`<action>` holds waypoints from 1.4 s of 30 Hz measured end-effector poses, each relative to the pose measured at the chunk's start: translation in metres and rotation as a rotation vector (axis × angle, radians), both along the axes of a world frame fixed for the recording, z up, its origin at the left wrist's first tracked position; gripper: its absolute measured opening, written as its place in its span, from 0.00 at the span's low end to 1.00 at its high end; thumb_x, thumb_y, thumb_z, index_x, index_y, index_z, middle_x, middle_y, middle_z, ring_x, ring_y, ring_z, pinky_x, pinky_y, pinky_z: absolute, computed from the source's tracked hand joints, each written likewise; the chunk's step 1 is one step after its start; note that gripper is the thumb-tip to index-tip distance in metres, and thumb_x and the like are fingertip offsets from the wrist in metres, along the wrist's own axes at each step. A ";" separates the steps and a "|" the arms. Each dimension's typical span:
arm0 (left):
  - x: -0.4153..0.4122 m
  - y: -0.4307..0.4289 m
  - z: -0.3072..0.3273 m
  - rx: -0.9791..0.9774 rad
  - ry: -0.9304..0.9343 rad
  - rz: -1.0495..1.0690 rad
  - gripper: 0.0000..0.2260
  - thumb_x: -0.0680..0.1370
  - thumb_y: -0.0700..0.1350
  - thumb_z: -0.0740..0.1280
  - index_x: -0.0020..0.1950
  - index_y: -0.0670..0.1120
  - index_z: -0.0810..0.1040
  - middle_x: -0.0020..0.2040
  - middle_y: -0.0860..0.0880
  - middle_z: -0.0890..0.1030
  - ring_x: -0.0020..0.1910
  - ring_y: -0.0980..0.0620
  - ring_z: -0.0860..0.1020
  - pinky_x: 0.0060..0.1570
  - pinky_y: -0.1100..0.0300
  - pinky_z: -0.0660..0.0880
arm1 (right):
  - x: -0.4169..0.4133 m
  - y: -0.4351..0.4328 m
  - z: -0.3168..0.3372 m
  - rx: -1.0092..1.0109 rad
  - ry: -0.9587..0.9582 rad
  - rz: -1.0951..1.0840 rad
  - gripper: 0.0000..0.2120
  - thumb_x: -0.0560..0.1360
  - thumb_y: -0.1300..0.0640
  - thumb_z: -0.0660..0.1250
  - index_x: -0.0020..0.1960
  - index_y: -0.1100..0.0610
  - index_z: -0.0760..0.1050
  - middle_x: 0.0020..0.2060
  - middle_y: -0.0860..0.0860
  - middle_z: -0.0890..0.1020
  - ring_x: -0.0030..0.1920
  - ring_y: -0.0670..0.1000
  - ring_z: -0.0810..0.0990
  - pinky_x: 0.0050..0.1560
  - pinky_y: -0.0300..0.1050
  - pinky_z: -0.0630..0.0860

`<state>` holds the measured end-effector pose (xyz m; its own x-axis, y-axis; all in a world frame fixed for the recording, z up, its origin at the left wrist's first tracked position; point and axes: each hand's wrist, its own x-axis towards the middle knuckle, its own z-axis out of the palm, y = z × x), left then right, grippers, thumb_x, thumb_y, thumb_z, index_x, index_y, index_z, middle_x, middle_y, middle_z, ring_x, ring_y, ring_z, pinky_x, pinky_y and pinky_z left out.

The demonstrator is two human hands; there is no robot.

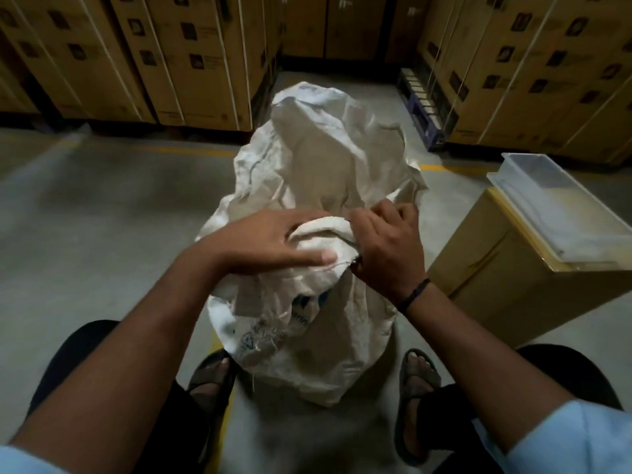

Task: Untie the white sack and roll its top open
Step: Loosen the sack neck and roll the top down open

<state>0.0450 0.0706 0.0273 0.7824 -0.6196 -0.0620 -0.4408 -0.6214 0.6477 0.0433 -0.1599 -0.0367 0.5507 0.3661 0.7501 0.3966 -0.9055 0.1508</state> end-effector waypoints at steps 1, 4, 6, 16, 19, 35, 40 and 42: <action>-0.001 -0.007 -0.005 0.074 -0.049 -0.015 0.35 0.70 0.71 0.71 0.75 0.66 0.66 0.68 0.63 0.78 0.63 0.62 0.77 0.63 0.58 0.74 | 0.000 0.002 -0.002 0.010 0.009 -0.007 0.08 0.70 0.56 0.73 0.46 0.56 0.76 0.37 0.53 0.78 0.41 0.59 0.76 0.44 0.52 0.68; 0.005 -0.019 -0.025 0.166 -0.234 0.025 0.31 0.70 0.62 0.74 0.72 0.61 0.71 0.60 0.58 0.82 0.56 0.54 0.80 0.55 0.54 0.78 | -0.001 0.004 -0.003 -0.009 0.135 -0.038 0.14 0.72 0.48 0.71 0.47 0.57 0.74 0.46 0.55 0.78 0.49 0.60 0.76 0.47 0.54 0.69; 0.007 -0.021 -0.030 0.212 -0.393 0.066 0.20 0.72 0.54 0.72 0.64 0.57 0.78 0.53 0.57 0.81 0.51 0.49 0.81 0.47 0.53 0.77 | 0.002 -0.001 0.002 -0.081 0.294 0.038 0.20 0.70 0.42 0.69 0.51 0.57 0.72 0.54 0.57 0.77 0.60 0.61 0.75 0.53 0.55 0.71; 0.013 0.010 -0.027 0.090 -0.904 0.176 0.16 0.75 0.36 0.64 0.58 0.50 0.84 0.65 0.51 0.81 0.52 0.45 0.84 0.36 0.52 0.78 | 0.022 -0.053 0.006 -0.146 0.574 -0.138 0.20 0.75 0.47 0.66 0.63 0.55 0.76 0.44 0.60 0.83 0.42 0.64 0.83 0.40 0.56 0.81; 0.014 0.005 -0.026 0.138 -0.861 0.345 0.19 0.72 0.37 0.68 0.61 0.48 0.81 0.51 0.45 0.85 0.46 0.38 0.82 0.35 0.50 0.76 | 0.024 -0.056 0.006 0.132 0.239 -0.069 0.21 0.73 0.55 0.65 0.65 0.58 0.76 0.35 0.62 0.80 0.31 0.65 0.80 0.29 0.55 0.78; -0.002 -0.018 -0.018 0.367 -0.057 0.191 0.18 0.79 0.45 0.68 0.70 0.48 0.76 0.63 0.44 0.82 0.53 0.45 0.79 0.49 0.56 0.74 | 0.016 -0.054 0.018 -0.020 1.021 0.124 0.37 0.74 0.33 0.65 0.78 0.44 0.60 0.64 0.53 0.80 0.57 0.57 0.81 0.53 0.49 0.78; -0.003 -0.018 -0.033 0.453 -0.645 0.005 0.31 0.69 0.39 0.69 0.71 0.58 0.77 0.67 0.43 0.79 0.68 0.38 0.74 0.63 0.44 0.74 | -0.002 -0.055 0.045 -0.034 1.471 0.114 0.30 0.69 0.24 0.59 0.67 0.34 0.66 0.54 0.33 0.80 0.51 0.41 0.79 0.49 0.33 0.74; -0.002 -0.018 -0.034 0.406 -0.765 -0.027 0.29 0.66 0.38 0.71 0.66 0.54 0.81 0.59 0.41 0.82 0.62 0.37 0.76 0.56 0.45 0.75 | -0.005 -0.055 0.051 0.049 1.474 0.205 0.21 0.71 0.29 0.62 0.60 0.36 0.71 0.41 0.29 0.81 0.42 0.38 0.80 0.40 0.29 0.73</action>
<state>0.0426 0.0527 -0.0066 0.6849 -0.6826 0.2549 -0.6827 -0.7234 -0.1028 0.0388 -0.2150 0.0140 0.7496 0.5207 -0.4086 0.2793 -0.8086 -0.5179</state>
